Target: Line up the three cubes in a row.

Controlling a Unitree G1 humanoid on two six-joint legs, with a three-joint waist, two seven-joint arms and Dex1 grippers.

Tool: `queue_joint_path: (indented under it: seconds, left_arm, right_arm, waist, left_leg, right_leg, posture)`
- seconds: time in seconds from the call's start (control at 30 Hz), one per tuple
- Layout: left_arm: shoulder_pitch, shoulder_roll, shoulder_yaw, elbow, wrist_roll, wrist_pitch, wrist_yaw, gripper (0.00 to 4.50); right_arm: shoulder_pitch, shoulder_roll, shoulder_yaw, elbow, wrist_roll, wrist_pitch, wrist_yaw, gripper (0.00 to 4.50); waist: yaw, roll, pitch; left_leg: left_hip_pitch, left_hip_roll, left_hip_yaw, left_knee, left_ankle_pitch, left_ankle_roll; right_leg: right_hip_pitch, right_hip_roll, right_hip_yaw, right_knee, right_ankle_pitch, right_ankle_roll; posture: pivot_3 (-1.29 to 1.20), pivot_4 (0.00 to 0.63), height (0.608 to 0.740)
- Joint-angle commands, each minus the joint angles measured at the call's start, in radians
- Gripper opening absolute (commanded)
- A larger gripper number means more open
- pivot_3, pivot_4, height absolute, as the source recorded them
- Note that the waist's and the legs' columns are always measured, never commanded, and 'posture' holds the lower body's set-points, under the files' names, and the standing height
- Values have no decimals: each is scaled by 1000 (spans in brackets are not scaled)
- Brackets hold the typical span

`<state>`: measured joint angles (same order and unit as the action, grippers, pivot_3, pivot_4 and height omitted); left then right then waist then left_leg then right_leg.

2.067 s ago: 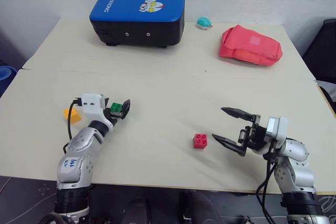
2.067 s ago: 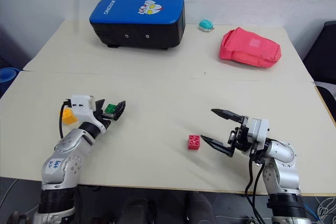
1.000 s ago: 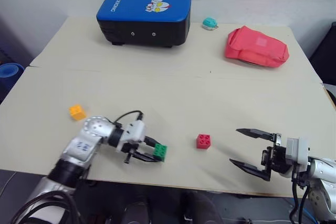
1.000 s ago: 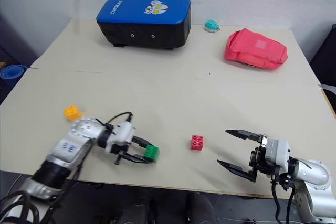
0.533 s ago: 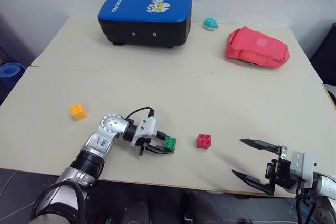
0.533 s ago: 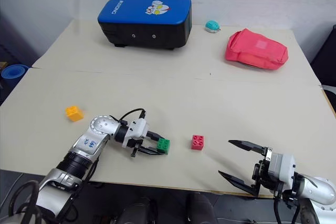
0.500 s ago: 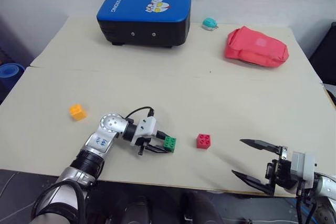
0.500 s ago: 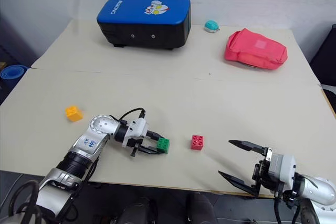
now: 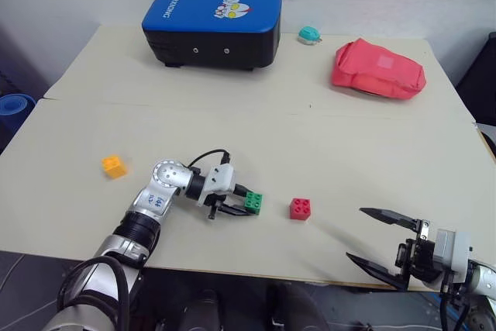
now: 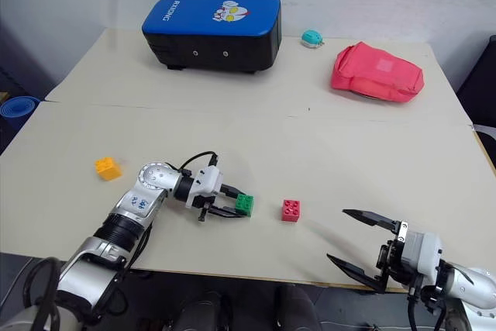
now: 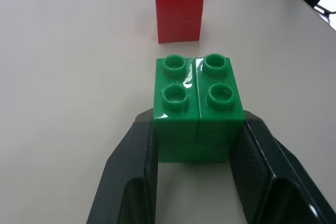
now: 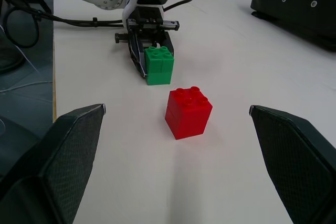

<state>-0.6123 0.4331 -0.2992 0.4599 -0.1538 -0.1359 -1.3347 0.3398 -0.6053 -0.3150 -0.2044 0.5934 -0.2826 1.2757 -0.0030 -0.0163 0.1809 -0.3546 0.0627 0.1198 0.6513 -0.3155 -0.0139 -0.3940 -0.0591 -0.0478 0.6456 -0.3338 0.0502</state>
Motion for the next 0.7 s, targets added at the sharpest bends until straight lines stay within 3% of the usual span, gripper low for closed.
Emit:
queue_joint_path:
  seconds: [0.03, 0.17, 0.23, 0.47, 0.7]
  left_arm:
    - [18, 6, 5, -34, 2, 12, -1, 1483]
    - [18, 4, 6, -35, 17, 32, 19, 1483]
    - [18, 0, 11, -36, 18, 32, 31, 2200]
    - [73, 43, 82, -148, -35, 28, 38, 4012]
    - [316, 185, 333, -393, -167, -2, 99, 4012]
  right_arm:
    - [1, 6, 4, -16, 7, -12, -1, 4500]
    - [-4, 1, 13, -42, 6, 4, -20, 4500]
    - [-4, -2, 16, -54, 8, 10, -28, 4500]
    - [5, -5, 19, -66, 14, 16, -31, 4500]
    - [-49, 0, 41, -3, 21, 8, 11, 4500]
  waist:
    - [1, 0, 0]
    - [1, 0, 0]
    - [1, 0, 0]
    - [0, 0, 0]
    - [-16, 0, 0]
  left_leg:
    - [0, 0, 0, 0, 0, 0]
    - [0, 0, 0, 0, 0, 0]
    - [0, 0, 0, 0, 0, 0]
    - [0, 0, 0, 0, 0, 0]
    - [1, 1, 0, 0, 0, 0]
  right_leg:
    - [0, 0, 0, 0, 0, 0]
    - [0, 0, 0, 0, 0, 0]
    - [0, 0, 0, 1, 0, 0]
    - [0, 0, 0, 1, 0, 0]
    - [0, -1, 1, 2, 0, -1]
  posture:
    - [0, 150, 740]
    - [0, 150, 740]
    - [0, 150, 740]
    - [0, 150, 740]
    - [0, 150, 740]
